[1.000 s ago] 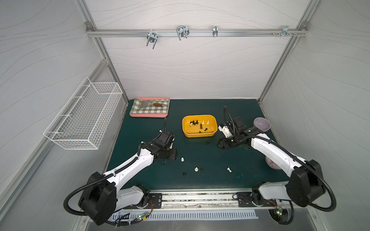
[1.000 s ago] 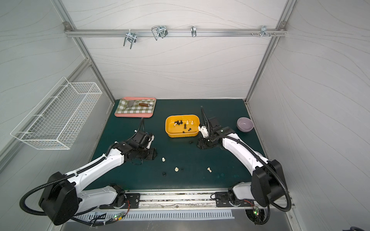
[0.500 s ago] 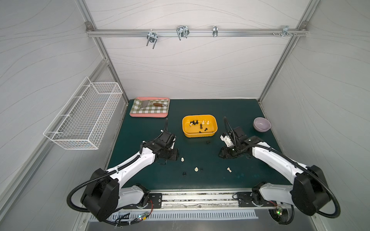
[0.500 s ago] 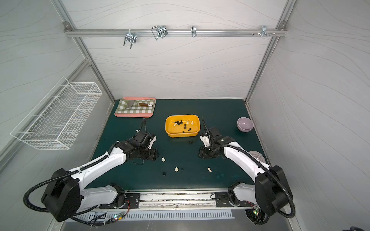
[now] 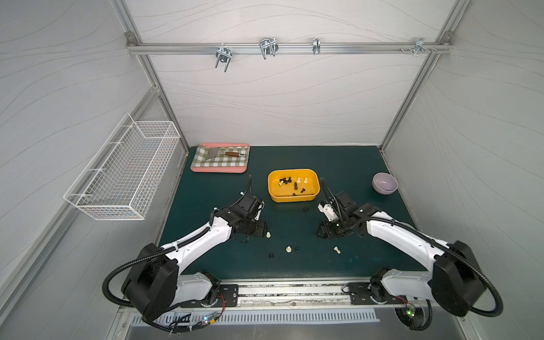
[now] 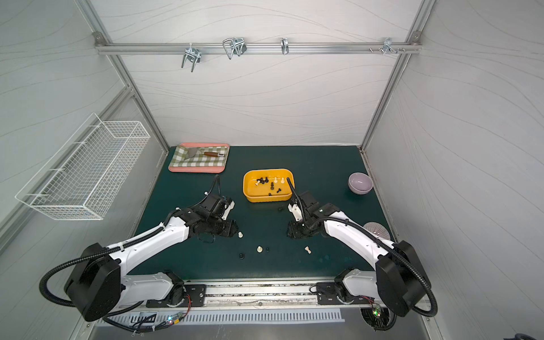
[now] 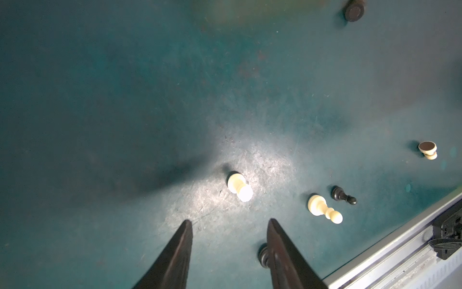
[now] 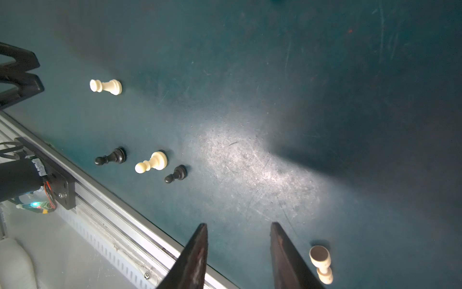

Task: Put the chess pieces into the storage box
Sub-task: Pick up the chess piece at the center of the board.

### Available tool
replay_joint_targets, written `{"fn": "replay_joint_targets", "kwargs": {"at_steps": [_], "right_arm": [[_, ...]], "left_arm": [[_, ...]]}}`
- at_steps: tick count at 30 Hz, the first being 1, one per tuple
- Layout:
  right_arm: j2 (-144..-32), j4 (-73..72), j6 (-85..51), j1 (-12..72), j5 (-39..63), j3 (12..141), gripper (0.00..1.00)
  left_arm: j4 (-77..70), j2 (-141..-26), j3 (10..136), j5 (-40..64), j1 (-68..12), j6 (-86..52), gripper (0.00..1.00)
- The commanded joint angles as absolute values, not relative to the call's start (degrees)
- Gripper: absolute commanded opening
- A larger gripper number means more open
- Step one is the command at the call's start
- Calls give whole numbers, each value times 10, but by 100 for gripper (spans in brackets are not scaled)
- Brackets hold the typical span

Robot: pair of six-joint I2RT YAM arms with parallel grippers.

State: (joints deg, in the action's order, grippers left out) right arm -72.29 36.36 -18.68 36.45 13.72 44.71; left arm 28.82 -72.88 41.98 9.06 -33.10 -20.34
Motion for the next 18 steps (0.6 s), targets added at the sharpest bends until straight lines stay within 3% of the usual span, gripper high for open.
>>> {"fn": "replay_joint_targets", "kwargs": {"at_steps": [1, 18], "right_arm": [[-728, 360, -194, 372, 129, 449, 43], [-741, 358, -203, 394, 122, 449, 43]], "left_arm": [[268, -737, 423, 94, -335, -207, 50], [267, -761, 424, 87, -339, -210, 50]]}}
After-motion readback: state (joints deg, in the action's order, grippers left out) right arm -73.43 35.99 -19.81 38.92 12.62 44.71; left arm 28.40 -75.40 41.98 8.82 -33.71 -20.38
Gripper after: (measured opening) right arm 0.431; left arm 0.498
